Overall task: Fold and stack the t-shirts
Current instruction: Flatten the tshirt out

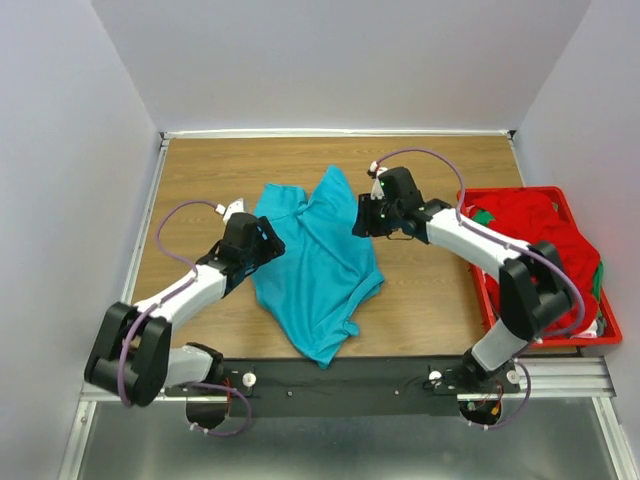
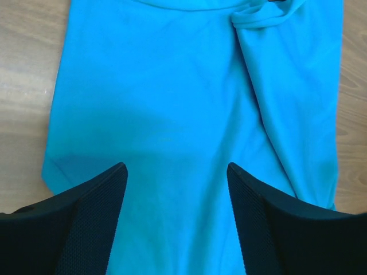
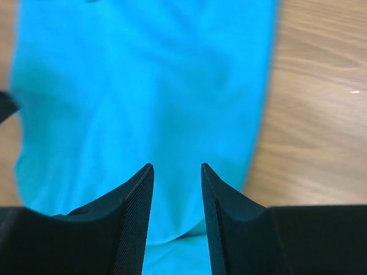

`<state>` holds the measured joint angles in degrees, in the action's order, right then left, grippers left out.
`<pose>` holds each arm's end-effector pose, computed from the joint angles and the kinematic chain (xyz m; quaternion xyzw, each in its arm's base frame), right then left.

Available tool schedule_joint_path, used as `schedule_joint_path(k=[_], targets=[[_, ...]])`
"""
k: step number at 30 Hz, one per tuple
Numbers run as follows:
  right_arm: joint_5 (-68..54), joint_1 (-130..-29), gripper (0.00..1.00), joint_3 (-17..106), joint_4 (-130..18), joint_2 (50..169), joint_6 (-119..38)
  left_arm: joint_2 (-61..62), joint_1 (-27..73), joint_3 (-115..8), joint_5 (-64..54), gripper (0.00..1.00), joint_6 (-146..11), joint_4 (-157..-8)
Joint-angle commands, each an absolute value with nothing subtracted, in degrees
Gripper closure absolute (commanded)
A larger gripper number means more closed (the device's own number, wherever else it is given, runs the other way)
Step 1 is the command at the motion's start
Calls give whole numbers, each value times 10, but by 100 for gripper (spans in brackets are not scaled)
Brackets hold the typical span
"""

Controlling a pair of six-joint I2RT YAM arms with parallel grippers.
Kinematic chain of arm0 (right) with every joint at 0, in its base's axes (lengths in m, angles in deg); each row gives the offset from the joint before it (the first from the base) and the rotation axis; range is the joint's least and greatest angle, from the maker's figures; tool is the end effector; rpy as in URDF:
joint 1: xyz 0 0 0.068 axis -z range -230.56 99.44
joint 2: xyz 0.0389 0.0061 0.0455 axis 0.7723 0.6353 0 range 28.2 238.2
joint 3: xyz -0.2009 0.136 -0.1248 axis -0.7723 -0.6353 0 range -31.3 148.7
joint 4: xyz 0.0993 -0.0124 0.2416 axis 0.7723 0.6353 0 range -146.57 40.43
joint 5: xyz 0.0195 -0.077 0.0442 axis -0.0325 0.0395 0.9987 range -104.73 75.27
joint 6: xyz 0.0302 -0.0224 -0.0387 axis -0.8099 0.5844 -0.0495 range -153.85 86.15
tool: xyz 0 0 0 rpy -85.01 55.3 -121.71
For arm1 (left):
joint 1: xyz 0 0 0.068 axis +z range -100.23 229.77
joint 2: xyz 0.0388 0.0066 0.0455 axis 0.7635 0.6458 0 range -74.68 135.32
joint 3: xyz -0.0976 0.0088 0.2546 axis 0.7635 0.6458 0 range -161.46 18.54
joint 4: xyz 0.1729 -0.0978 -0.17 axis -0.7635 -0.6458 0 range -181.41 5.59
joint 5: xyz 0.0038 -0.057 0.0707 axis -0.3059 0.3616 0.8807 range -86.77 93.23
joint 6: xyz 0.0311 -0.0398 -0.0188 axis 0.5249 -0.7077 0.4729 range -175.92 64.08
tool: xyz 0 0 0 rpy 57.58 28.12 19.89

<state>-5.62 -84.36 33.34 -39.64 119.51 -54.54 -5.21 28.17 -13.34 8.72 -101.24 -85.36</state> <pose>0.2884 0.2001 0.2457 -0.1357 0.9067 0.2446 0.3158 0.2279 -0.0865 0.1907 -0.2052 0.8763 -0.2031 0.3856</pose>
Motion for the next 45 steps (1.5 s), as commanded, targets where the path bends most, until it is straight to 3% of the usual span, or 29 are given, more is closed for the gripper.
schedule_joint_path(k=[1, 4, 19, 22, 26, 27, 29, 38, 45], targets=[[-57, -797, 54, 369, -405, 1261, -519, 11, 282, -179, 94, 29, -994, -849], [-65, -781, 55, 394, -407, 1306, -512, 48, 283, -199, 90, 35, -990, -848], [-55, -755, 55, 430, -425, 1423, -501, 120, 289, -194, 103, 34, -1000, -841], [-50, -752, 62, 430, -429, 1432, -502, 122, 289, -194, 100, 34, -1000, -858], [-50, -751, 83, 429, -431, 1439, -501, 122, 290, -194, 98, 34, -1000, -878], [-52, -749, 92, 424, -431, 1433, -502, 123, 291, -197, 100, 34, -999, -887], [-66, -746, 99, 415, -429, 1419, -505, 126, 291, -200, 103, 34, -995, -896], [-266, -740, 99, 273, -386, 1203, -541, 146, 293, -210, 114, 34, -977, -928], [-355, -738, 99, 164, -309, 1092, -594, 123, 294, -187, 125, 34, -979, -935]])
